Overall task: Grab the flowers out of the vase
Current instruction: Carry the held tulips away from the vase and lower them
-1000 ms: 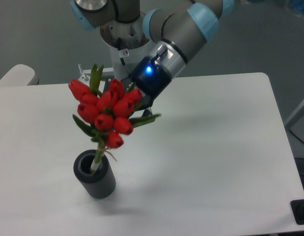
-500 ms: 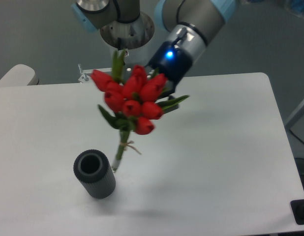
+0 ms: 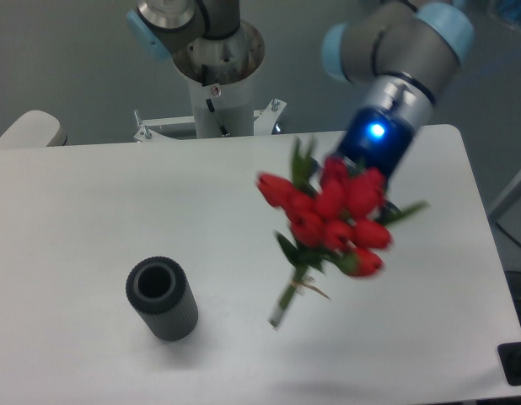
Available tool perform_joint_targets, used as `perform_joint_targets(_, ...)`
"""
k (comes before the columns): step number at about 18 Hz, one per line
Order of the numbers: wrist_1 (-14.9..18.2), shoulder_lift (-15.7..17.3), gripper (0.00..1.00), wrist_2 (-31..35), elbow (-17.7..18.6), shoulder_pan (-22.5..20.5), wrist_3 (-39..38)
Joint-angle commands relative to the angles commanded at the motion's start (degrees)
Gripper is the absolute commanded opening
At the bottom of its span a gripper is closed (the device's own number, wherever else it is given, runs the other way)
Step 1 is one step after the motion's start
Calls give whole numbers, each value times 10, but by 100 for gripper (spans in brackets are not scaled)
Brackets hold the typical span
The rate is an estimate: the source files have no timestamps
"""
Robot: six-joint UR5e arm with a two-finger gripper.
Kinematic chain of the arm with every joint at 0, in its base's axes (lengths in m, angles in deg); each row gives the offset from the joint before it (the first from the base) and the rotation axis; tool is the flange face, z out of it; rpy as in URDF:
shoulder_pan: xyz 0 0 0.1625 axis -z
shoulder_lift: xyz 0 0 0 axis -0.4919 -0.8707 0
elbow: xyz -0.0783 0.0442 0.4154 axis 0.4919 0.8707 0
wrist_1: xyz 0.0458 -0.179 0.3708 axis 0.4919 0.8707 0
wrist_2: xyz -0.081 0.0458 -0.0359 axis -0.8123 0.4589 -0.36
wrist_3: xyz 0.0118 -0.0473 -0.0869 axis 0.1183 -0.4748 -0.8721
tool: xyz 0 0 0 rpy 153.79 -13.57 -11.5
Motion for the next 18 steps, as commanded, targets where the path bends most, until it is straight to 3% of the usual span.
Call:
perform_joint_targets(6,-2,-45,25,28,-52,-4,3)
perform_joint_targets(9,1,-50,25,56,-52,-5,49)
perform_joint_targets(18,2,-50,25,65,-45,-5,69)
